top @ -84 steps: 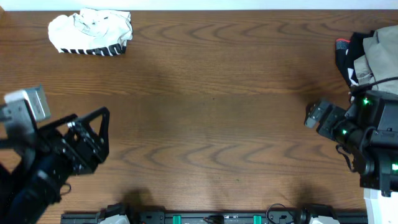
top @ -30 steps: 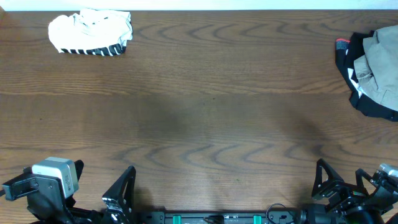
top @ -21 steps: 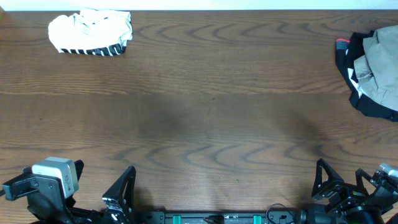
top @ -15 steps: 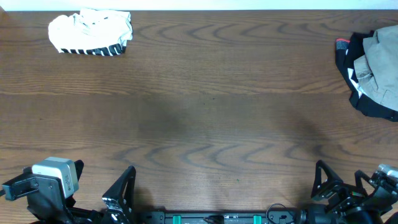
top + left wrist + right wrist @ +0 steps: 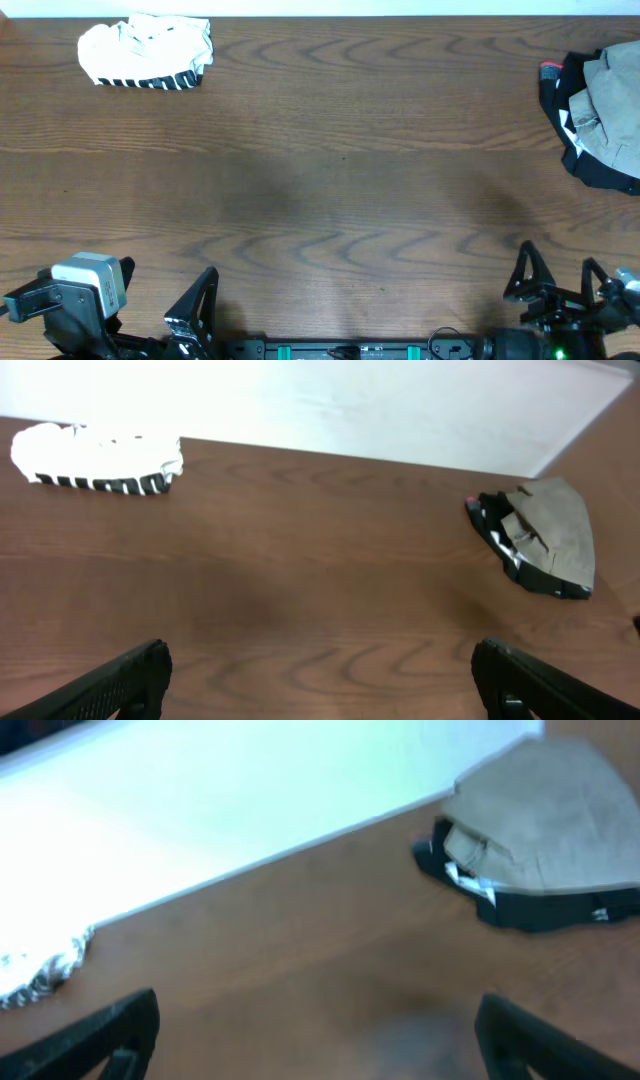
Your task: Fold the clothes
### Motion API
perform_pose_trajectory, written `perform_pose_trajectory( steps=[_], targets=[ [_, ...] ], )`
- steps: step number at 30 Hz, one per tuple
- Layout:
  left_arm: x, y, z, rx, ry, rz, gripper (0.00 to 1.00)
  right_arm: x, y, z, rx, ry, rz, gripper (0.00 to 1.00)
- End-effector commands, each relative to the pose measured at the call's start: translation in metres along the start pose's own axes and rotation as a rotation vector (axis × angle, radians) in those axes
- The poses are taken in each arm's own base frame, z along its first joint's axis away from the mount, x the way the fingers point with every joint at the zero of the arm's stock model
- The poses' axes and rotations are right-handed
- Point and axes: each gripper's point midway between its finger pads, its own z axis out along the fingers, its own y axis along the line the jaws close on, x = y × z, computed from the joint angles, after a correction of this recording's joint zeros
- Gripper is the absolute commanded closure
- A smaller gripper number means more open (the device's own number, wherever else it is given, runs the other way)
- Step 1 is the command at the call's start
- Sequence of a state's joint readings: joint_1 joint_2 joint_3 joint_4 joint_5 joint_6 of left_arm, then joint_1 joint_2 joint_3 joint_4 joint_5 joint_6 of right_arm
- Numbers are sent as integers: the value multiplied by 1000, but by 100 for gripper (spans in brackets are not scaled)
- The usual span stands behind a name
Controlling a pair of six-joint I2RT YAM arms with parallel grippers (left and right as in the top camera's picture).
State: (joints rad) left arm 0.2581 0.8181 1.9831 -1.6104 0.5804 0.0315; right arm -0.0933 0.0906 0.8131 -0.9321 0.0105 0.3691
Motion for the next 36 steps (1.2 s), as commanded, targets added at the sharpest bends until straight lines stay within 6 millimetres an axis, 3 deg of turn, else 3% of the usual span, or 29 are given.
perform_pose_trajectory(
  steps=[1,10,17,26,36],
  targets=[
    [15,-1,1,13,67,-21,2,9,-9,15,11,-54,-16,1],
    [15,-1,1,13,67,-21,2,18,-10,67,-42,-176,-15,1],
    [15,-1,1,13,67,-21,2,44,-13,103,-113,-233,13,1],
    [15,-1,1,13,67,-21,2,73,-23,123,-133,-252,78,1],
    [15,-1,1,13,67,-21,2,84,-27,126,-111,-207,59,1]
  ],
)
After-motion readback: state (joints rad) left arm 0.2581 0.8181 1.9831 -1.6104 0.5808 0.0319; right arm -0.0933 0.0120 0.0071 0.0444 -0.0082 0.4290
